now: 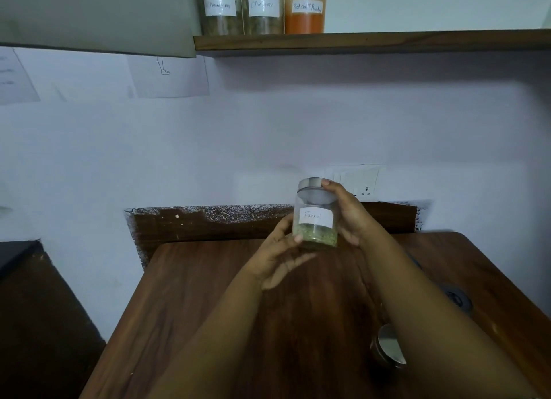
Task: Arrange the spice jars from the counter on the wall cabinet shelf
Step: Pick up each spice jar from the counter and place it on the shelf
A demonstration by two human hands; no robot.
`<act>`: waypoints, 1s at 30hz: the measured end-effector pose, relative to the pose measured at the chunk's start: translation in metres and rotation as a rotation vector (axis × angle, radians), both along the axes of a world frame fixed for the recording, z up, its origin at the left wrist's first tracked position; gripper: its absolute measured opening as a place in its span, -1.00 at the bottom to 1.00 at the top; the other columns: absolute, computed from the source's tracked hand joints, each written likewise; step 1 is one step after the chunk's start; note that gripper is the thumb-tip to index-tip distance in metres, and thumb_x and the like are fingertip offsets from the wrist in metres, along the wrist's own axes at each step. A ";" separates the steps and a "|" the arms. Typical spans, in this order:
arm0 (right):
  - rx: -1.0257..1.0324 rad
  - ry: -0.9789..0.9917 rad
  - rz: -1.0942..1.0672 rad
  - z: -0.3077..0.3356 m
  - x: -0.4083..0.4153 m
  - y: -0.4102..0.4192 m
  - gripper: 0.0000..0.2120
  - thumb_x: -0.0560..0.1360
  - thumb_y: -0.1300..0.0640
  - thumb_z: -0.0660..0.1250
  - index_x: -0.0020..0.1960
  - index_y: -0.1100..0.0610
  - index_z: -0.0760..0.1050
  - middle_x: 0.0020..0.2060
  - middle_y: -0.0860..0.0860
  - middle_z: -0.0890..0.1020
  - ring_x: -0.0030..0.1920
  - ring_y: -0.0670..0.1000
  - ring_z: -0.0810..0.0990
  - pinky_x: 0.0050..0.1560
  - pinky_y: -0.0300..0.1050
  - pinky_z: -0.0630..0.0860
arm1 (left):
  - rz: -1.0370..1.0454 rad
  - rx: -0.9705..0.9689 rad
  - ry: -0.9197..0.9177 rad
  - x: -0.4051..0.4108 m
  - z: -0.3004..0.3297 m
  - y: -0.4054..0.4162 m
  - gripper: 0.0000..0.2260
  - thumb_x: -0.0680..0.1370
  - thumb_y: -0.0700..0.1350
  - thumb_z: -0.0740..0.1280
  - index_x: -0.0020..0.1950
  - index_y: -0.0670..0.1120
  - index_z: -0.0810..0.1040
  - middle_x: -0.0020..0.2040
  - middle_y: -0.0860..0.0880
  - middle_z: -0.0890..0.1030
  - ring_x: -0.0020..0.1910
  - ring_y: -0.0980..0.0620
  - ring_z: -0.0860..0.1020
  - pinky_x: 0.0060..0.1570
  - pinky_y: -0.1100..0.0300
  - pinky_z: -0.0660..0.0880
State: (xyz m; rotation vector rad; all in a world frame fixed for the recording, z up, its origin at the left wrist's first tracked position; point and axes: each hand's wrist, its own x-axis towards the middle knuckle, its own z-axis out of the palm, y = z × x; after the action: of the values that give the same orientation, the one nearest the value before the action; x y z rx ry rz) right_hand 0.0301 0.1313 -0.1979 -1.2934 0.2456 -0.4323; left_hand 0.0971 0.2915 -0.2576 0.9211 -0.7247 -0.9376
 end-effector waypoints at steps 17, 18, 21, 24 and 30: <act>-0.117 0.047 -0.088 0.019 -0.015 -0.012 -0.63 0.47 -0.10 0.42 0.09 0.17 0.53 -0.03 0.10 0.66 -0.04 0.10 0.66 0.07 0.12 0.59 | 0.347 0.067 -0.171 -0.014 0.005 -0.023 -0.15 0.16 -0.07 0.64 0.42 0.05 0.42 0.26 -0.24 0.54 0.24 -0.17 0.57 0.30 -0.17 0.46; -0.120 0.042 -0.094 0.021 -0.016 -0.013 -0.63 0.47 -0.10 0.43 0.09 0.17 0.54 -0.04 0.09 0.66 -0.04 0.09 0.66 0.06 0.12 0.59 | 0.342 0.060 -0.166 -0.015 0.007 -0.023 -0.15 0.17 -0.08 0.63 0.43 0.04 0.41 0.27 -0.24 0.54 0.23 -0.16 0.57 0.30 -0.14 0.47; -0.103 0.019 -0.091 0.025 -0.019 -0.016 -0.58 0.38 -0.12 0.48 0.07 0.15 0.55 -0.04 0.10 0.67 -0.05 0.09 0.67 0.03 0.07 0.60 | 0.333 0.051 -0.184 -0.017 0.016 -0.025 -0.16 0.19 -0.10 0.61 0.44 0.03 0.40 0.28 -0.20 0.55 0.23 -0.10 0.58 0.14 0.05 0.56; -0.092 0.007 -0.093 0.029 -0.021 -0.025 -0.54 0.31 -0.16 0.51 0.04 0.13 0.56 -0.01 0.11 0.68 -0.02 0.11 0.67 0.06 0.10 0.59 | 0.324 0.034 -0.187 -0.018 0.025 -0.033 -0.19 0.23 -0.17 0.59 0.44 0.00 0.40 0.26 -0.24 0.56 0.20 -0.12 0.60 0.01 0.11 0.57; -0.215 0.011 -0.208 0.036 -0.034 -0.049 -0.62 0.44 -0.13 0.44 0.05 0.16 0.57 -0.03 0.01 0.67 -0.08 0.01 0.67 -0.22 -0.15 0.58 | 0.448 0.085 -0.210 -0.034 0.034 -0.067 -0.25 0.25 -0.14 0.56 0.40 0.01 0.38 0.22 -0.23 0.55 0.13 -0.08 0.61 -0.07 0.13 0.60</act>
State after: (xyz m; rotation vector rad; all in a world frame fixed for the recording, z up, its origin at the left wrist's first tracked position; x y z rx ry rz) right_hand -0.0041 0.0825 -0.1616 -1.4877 0.3524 -0.6421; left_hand 0.0631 0.2248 -0.2237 1.2086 -0.6211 -0.4824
